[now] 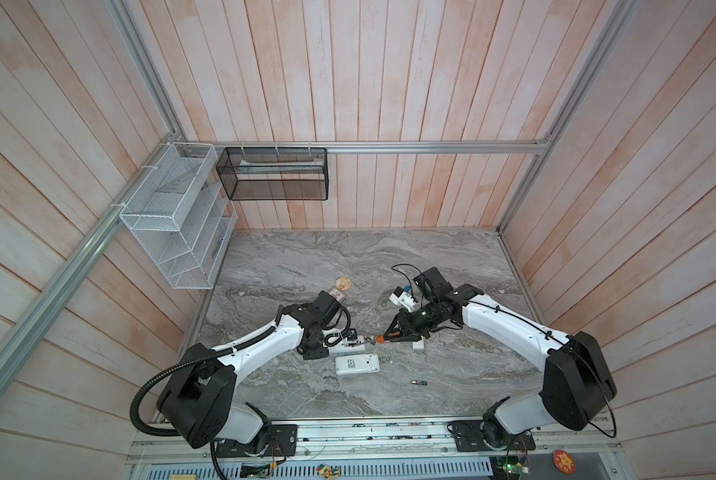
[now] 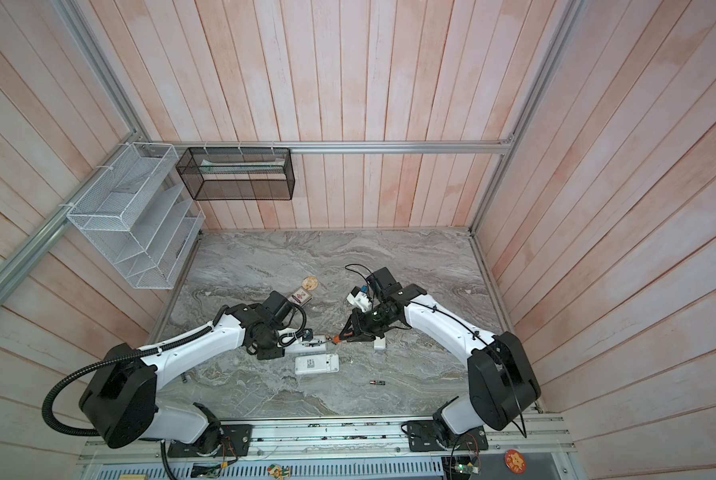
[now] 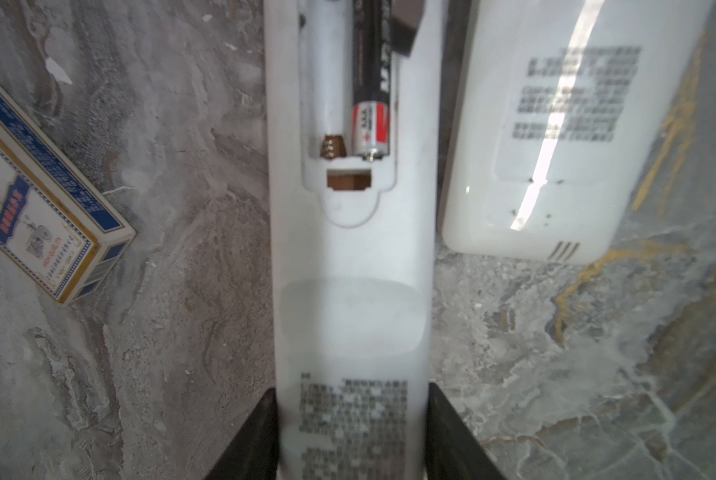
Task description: Unload the batteries from the remote control
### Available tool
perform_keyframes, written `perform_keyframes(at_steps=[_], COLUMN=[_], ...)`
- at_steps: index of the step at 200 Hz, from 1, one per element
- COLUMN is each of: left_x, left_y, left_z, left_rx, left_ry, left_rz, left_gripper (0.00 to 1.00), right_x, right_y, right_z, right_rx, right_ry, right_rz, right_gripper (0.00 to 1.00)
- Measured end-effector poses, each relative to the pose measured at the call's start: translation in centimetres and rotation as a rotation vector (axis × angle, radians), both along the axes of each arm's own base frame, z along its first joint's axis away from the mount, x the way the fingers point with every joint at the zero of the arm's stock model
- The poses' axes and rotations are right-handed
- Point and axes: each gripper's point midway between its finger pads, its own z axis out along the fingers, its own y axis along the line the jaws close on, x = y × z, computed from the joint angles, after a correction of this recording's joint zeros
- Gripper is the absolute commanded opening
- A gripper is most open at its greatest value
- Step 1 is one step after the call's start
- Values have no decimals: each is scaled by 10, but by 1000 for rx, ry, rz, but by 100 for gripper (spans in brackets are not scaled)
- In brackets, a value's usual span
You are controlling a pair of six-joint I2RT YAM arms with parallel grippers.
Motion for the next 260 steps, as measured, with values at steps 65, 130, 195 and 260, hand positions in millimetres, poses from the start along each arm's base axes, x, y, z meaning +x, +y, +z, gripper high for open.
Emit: perform_keyframes(at_steps=[65,130,195,260], left_x=[-1,-1,-2,-2], left_y=[-3,-5,-5,-5], left_z=[-2,-4,-6,-5], left_rx=[-3,-3,0,-2], left_ry=[15,28,36,36], left_rz=[0,-6,-6,-2], left_gripper=[0,0,0,0], right_x=[7,4,-1,-6], right_y=[1,-3,-8,-12], right_z=[-5,-13,-11,-6], right_rx=[4,-8,-23,-27], right_ry=[9,25,25,33], right_rz=[-19,-19,-11,-12], right_gripper=[5,5,5,5])
